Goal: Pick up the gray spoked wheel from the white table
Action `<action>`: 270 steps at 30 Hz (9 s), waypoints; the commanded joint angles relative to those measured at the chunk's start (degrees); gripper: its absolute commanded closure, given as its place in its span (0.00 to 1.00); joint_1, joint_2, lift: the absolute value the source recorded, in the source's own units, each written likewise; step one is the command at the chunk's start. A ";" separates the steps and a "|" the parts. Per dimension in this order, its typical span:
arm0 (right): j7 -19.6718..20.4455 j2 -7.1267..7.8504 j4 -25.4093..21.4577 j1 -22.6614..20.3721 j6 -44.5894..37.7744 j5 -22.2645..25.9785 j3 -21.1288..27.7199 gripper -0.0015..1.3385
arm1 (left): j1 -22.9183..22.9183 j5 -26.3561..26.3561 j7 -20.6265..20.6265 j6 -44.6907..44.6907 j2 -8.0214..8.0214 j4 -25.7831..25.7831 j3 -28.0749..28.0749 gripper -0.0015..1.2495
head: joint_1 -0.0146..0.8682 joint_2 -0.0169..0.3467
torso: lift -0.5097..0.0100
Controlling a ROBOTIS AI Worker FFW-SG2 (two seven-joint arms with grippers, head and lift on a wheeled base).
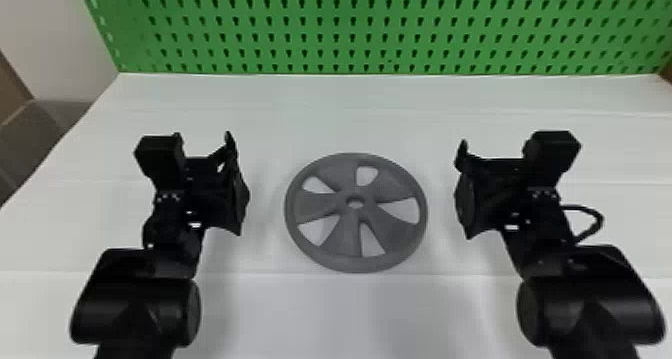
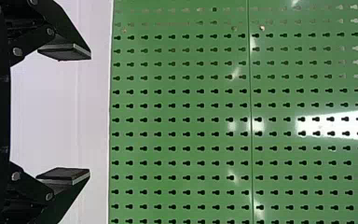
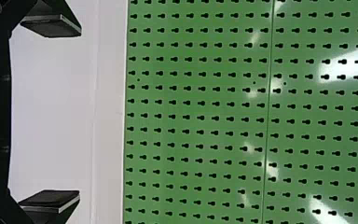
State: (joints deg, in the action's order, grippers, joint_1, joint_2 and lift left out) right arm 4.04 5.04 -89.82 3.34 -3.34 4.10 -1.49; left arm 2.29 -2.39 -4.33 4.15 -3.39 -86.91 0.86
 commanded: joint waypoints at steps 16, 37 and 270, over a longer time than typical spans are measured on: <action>0.00 0.06 0.00 -0.18 -0.26 0.12 0.08 0.06 | -0.18 1.34 -0.33 -0.20 0.05 -0.63 -0.16 0.29 | 0.90 0.20 | 0.79; 0.00 0.41 -1.67 0.79 -4.39 0.03 -0.27 0.06 | -0.18 0.90 -0.33 -0.55 0.05 -0.63 0.01 0.29 | 0.90 0.20 | 0.79; -1.05 -5.09 38.23 46.85 -86.74 13.66 -4.93 0.07 | 2.54 4.86 -0.33 -1.96 -2.33 -0.72 4.15 0.29 | 0.90 0.20 | 0.79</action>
State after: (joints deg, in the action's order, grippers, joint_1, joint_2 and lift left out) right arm 2.99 0.00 -52.07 50.51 -89.91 17.85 -7.04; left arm 4.84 2.46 -4.66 2.20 -5.71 -87.63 4.99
